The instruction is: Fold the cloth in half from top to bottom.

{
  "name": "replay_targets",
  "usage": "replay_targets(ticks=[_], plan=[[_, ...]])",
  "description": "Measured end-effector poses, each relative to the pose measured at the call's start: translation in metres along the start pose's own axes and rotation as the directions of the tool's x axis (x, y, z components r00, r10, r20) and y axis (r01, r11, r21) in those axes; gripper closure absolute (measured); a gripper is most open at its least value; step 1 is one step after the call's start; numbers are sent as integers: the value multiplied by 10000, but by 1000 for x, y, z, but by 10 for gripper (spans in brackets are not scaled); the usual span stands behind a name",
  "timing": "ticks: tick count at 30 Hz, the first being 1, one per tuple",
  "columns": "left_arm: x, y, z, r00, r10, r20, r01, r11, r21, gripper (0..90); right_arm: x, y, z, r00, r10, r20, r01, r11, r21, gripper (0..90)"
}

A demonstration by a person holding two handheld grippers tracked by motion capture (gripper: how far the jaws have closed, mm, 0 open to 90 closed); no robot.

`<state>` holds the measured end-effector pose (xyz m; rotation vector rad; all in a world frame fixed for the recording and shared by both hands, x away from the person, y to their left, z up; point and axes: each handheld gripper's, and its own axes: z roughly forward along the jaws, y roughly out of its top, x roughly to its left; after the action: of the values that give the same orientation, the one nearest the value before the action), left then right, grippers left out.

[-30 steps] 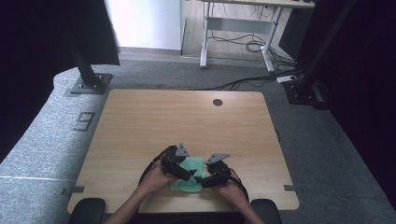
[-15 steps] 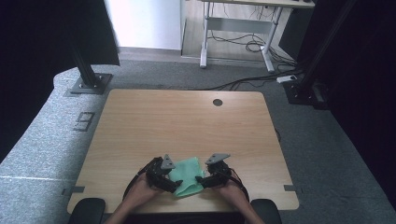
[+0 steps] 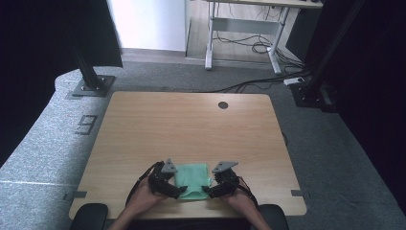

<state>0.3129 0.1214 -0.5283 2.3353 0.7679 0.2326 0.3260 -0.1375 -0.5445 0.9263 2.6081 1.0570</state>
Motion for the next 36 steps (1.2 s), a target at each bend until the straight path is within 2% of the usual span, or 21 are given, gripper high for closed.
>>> replay_targets(ticks=[2, 4, 6, 7, 12, 13, 15, 18, 19, 21, 24, 26, 31, 36], plan=[[-2, -7, 3, 9986, 261, -455, -243, 9989, 393, 77, -1, -1, -1, 10000, 34, -52, -34, 10000, -19, 171], [2, -13, 3, 9995, -247, -216, 252, 9994, 232, 82, -2, -2, -2, 9999, 111, -100, -111, 9999, -20, 169], [3, -14, 3, 9994, -270, -230, 275, 9994, 228, 81, -2, -2, -2, 9999, 69, -101, -69, 10000, -7, 168], [3, -14, 2, 9994, -159, -306, 166, 9996, 230, 80, -3, -4, -4, 9999, 98, -65, -99, 9999, -33, 167], [2, -15, 4, 9991, -301, -310, 305, 9995, 130, 76, -3, -7, -10, 9993, 361, -23, -361, 9993, -96, 172], [3, -16, 4, 9989, -379, -289, 382, 9992, 89, 75, 2, -6, -15, 9992, 382, -117, -385, 9988, -302, 168], [2, -16, 4, 9988, -363, -344, 365, 9993, 51, 71, 8, -7, -14, 9982, 395, -444, -412, 9985, -367, 167], [1, -16, 2, 9985, -323, -442, 323, 9995, -1, 72, 11, -10, -8, 9999, -93, -86, 93, 10000, -13, 152], [0, -17, 1, 9985, -319, -444, 318, 9995, -31, 72, 9, -12, -8, 9999, 92, -96, -94, 9997, -206, 160], [1, -19, -1, 9983, -452, -381, 448, 9989, -112, 72, 7, -12, -9, 10000, 36, 24, -36, 10000, -66, 163], [3, -23, -2, 9970, -725, -281, 720, 9972, -192, 71, 7, -13, -9, 10000, -47, 63, 48, 9998, -178, 160], [4, -24, -2, 9968, -746, -269, 741, 9971, -195, 70, 7, -13, -8, 10000, -45, 81, 46, 9998, -177, 160], [5, -26, -2, 9960, -612, -656, 599, 9979, -227, 47, 7, -14, -8, 9999, -30, 169, 35, 9996, -292, 160], [16, -22, 2, 9904, -977, -978, 959, 9951, -227, 28, 4, -10, -4, 9994, 45, 343, -32, 9993, -373, 161]])
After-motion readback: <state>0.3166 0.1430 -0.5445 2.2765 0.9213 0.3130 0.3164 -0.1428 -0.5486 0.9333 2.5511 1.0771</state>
